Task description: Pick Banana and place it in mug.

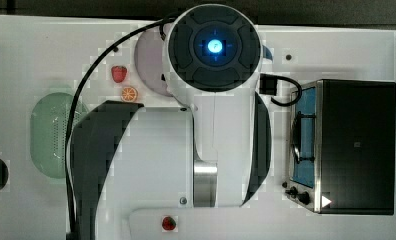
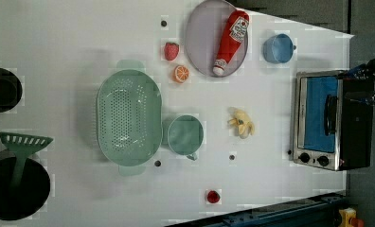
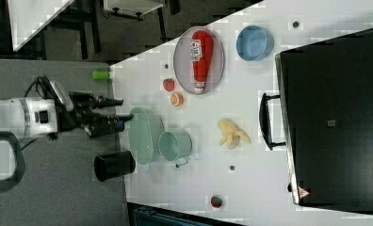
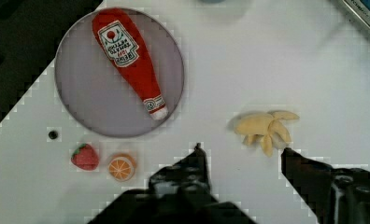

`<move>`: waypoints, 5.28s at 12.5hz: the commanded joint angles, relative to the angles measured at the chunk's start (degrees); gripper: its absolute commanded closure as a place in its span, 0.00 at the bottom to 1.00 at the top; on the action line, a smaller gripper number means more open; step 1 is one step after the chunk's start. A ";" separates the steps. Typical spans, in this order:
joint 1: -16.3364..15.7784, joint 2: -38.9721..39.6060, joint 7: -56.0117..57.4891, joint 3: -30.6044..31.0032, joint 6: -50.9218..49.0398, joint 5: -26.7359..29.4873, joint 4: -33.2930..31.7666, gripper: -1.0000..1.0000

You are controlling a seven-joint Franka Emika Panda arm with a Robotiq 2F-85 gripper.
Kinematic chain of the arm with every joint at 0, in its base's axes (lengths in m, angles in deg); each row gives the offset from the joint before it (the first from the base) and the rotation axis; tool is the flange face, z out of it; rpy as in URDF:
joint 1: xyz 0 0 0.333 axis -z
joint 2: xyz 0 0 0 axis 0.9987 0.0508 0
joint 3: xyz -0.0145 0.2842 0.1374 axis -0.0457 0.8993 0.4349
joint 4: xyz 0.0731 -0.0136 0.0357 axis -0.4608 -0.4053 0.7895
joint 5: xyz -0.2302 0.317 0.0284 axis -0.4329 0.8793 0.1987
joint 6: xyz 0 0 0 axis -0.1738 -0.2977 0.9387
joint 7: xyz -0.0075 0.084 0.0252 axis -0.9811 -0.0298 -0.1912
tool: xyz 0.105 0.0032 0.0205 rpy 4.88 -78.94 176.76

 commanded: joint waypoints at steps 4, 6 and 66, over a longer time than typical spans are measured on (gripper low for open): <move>0.69 -17.89 -1.31 -2.93 -8.59 -2.31 -10.35 0.00; 0.66 -17.07 -1.28 -2.88 -6.20 -2.30 -13.07 0.00; -2.45 -5.23 6.23 19.06 4.68 3.40 -16.76 0.69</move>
